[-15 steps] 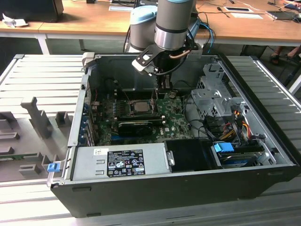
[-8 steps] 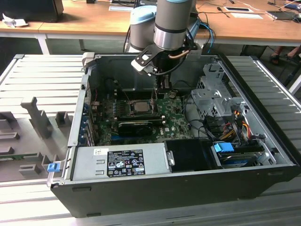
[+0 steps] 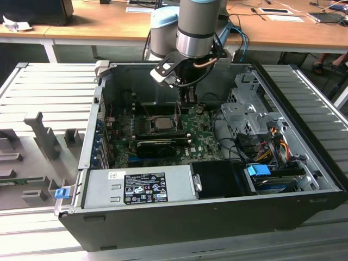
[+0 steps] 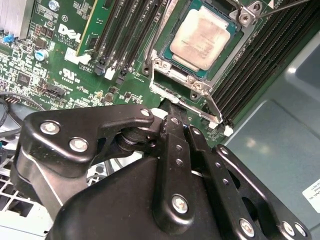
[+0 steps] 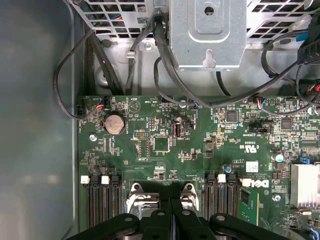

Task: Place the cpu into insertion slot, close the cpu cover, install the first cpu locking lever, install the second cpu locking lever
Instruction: 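Close the cpu cover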

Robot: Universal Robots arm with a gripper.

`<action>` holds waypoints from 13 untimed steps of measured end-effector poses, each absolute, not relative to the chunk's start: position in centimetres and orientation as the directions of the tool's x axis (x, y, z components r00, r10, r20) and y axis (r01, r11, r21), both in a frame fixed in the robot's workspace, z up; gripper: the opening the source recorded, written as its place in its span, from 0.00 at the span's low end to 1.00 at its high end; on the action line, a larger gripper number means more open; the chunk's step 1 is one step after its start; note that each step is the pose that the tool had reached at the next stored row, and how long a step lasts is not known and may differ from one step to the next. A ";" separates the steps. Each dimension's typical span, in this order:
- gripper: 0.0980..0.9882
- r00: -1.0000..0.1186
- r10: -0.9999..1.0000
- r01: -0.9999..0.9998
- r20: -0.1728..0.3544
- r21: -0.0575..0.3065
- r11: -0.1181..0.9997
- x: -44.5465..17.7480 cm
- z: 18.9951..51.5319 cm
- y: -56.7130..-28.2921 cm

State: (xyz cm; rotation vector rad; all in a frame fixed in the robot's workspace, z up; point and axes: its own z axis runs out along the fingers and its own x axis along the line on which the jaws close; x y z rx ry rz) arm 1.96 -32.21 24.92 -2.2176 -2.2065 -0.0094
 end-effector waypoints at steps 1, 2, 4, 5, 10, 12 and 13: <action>0.01 0.005 1.000 1.000 0.014 -0.005 -0.005 1.9 24.9 -32.2; 0.01 0.005 1.000 1.000 0.014 -0.005 -0.005 1.7 24.9 -32.2; 0.01 0.005 1.000 1.000 0.014 -0.005 -0.005 1.3 24.9 -32.2; 0.01 0.005 1.000 1.000 0.014 -0.005 -0.005 1.3 24.9 -32.2; 0.01 0.005 1.000 1.000 0.014 -0.005 -0.005 0.7 24.7 -32.2; 0.01 0.000 1.000 1.000 0.014 -0.005 0.000 0.6 24.2 -32.2; 0.01 -0.011 1.000 1.000 0.015 -0.005 0.011 0.6 24.0 -32.2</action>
